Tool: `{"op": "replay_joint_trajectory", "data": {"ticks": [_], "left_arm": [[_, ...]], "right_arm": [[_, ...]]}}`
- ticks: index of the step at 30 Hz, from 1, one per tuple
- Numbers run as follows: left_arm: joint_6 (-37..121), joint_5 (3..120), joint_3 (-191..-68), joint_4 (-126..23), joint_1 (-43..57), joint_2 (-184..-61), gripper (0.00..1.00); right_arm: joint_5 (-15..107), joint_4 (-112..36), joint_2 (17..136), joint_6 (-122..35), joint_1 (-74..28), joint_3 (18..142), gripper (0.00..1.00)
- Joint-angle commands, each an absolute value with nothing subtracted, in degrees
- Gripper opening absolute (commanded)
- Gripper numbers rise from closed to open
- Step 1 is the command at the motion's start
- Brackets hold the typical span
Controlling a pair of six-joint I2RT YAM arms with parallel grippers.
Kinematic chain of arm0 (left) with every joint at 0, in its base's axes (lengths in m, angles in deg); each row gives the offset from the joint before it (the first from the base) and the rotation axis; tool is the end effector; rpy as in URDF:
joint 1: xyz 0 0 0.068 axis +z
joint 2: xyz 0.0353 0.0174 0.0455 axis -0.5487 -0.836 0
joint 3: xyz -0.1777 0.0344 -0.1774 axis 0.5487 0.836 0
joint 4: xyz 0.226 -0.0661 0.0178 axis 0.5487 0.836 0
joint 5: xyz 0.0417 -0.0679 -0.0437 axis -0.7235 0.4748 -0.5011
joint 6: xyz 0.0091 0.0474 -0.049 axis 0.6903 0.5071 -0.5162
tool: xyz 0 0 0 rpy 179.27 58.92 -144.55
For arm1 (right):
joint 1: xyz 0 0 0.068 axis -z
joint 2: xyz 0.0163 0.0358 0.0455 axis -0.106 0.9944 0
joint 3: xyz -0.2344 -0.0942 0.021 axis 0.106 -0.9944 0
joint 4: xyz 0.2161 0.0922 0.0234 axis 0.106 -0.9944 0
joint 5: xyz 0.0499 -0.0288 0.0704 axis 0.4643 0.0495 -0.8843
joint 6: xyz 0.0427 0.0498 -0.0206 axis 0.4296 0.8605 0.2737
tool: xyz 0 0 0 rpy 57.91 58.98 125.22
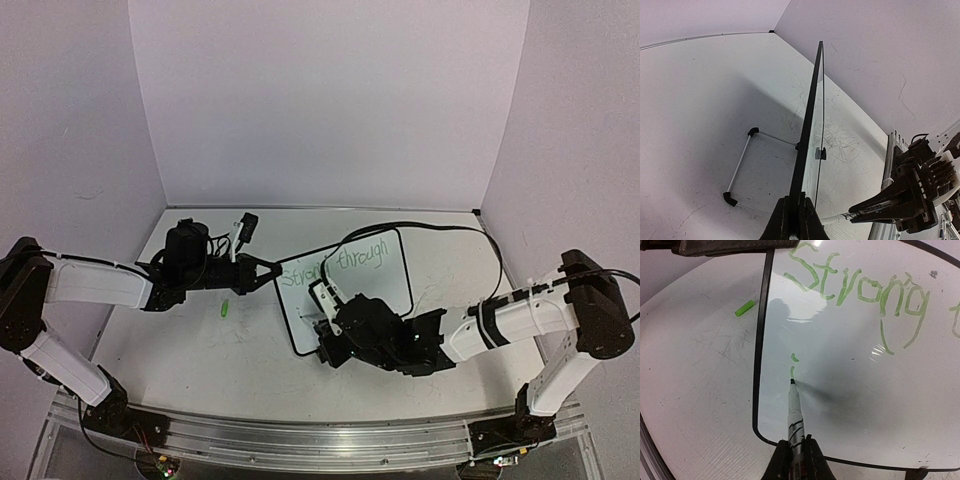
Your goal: Write a sentence on the whiteboard
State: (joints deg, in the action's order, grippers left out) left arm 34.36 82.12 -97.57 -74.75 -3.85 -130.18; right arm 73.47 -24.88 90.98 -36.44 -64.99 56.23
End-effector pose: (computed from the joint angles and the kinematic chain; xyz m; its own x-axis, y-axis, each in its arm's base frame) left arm 0.2299 -0.2076 0.2121 -0.5267 0.0335 -0.8494 0.7626 0.4600 -0.4547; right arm 0.1313 0.3256 0.1807 -0.3560 -0.3484 -0.8671 -0.7377 0.6743 0.0319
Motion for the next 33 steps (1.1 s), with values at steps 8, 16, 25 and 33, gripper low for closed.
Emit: {"op": "replay_joint_trajectory", "data": {"ticks": [8,16,25,33], "left_arm": [[38.59,77.19,-97.46,-68.91,-3.55,-131.18,0.0],[38.55,77.11,-97.27,-68.82,-3.55,-130.95,0.0],[38.63,77.0,-97.36,-68.66,-3.55,-130.8,0.0],[38.64,76.95,-97.3,-68.47,-3.55,-130.59,0.0]], "right_arm": [[72.68,-25.79,91.13,-33.88,-64.94,55.0,0.0],[72.76,-26.21,91.01,-33.95,-64.95,55.81,0.0],[73.1,-24.57,86.16,-35.99,-64.25,56.05,0.0],[73.37,-24.49,87.87,-36.7,-62.51,58.37,0.0]]}}
